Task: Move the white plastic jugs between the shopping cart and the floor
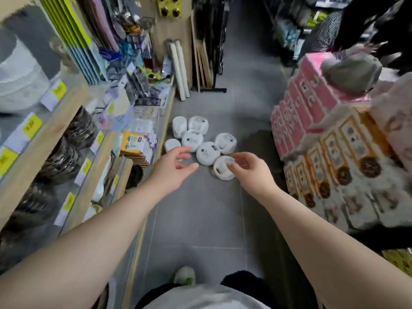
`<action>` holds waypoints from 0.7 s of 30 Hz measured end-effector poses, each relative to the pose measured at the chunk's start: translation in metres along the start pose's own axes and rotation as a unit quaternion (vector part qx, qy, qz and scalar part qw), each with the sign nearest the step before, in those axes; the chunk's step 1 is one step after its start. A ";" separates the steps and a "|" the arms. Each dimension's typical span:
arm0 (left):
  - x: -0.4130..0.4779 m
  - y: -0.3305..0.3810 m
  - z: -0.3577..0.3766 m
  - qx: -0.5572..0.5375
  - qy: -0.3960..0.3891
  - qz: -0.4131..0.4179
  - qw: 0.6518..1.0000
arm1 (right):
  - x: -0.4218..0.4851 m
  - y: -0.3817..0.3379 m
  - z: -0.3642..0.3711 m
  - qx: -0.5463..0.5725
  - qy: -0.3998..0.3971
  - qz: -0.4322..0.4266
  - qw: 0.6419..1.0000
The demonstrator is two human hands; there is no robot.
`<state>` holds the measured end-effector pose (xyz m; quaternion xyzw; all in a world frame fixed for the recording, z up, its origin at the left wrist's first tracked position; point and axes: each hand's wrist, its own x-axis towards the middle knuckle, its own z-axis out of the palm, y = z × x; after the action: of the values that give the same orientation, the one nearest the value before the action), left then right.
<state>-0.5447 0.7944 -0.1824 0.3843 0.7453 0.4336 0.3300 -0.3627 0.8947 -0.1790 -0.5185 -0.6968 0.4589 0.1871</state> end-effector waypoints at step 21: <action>0.370 -0.078 0.179 -0.013 -0.043 -0.184 0.982 | 0.428 0.139 -0.027 -0.098 -0.117 0.090 0.984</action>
<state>-0.5994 1.1568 -0.3838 0.2543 0.7826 0.3580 0.4412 -0.4338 1.2949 -0.3735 -0.5376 -0.7059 0.4610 0.0108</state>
